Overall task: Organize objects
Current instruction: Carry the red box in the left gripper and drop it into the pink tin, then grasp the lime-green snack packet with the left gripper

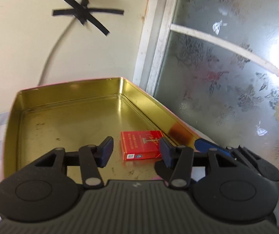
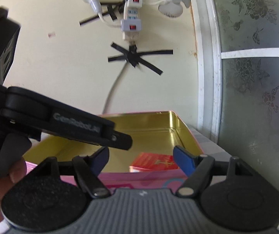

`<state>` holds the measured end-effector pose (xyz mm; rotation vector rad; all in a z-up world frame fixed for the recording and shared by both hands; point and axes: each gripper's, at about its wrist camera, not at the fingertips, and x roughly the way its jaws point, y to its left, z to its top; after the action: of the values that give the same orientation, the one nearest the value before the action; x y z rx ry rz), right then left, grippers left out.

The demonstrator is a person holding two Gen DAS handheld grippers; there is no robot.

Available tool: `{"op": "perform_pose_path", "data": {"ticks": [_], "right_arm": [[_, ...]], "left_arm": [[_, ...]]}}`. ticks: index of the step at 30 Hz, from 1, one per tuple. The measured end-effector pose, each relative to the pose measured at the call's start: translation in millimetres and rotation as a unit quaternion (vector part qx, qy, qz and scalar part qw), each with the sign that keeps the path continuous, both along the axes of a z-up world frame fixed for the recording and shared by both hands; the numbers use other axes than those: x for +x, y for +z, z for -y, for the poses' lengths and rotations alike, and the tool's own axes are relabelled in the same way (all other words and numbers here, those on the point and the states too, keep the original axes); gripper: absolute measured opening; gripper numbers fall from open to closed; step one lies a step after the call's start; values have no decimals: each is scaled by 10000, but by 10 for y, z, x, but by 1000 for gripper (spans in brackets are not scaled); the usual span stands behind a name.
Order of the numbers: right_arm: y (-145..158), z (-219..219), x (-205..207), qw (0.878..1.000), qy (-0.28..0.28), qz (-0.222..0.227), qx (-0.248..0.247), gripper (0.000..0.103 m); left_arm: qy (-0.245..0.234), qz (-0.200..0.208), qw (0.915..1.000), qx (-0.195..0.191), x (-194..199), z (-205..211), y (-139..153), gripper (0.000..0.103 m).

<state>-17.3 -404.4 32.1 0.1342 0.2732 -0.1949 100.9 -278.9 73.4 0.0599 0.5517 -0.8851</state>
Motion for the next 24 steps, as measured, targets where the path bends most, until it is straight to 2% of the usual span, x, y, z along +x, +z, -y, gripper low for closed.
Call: {"op": "perform_pose_path", "data": {"ticks": [2,4,6,8,11,12,14,17,19,22,24], "right_arm": [[10,-161,-211,9991,187,323,178,75],[-41,-338,-345,9980,371,422,280,88],[-103,-511,-378,9960,765,266,386,92],[-171,-704,-324,9915,1212,-81,470,90],[-310,-1051,-175,9804,1853,-590,315,83],[-358,-1178,-120,9769,1993,-742,219,76],[-396,-1384,4,9676,2299,-1032,187,68],[-435,-1580,226,9515,2714,-1379,442,57],[-446,-1682,388,9454,2806,-1551,580,51],[-411,-1836,689,9372,2919,-1667,927,49],[-381,-1926,901,9370,2884,-1709,983,49]], "left_arm": [[77,62,9999,-131,-147,-331,6,61],[158,10,9997,-182,-277,-678,-71,61],[366,-70,9993,-99,-377,-987,-201,61],[619,-247,9978,28,-438,-1277,-371,61],[1103,-730,9912,-23,-463,-1762,-602,60],[1244,-846,9886,-46,-470,-1891,-660,60],[1496,-1002,9836,-78,-513,-2137,-763,60],[1706,-851,9815,-153,-612,-2412,-800,58],[1914,-778,9783,-154,-635,-2533,-794,58],[2219,-821,9711,-304,-604,-2753,-796,58],[2365,-937,9657,-515,-572,-2906,-794,58]]}}
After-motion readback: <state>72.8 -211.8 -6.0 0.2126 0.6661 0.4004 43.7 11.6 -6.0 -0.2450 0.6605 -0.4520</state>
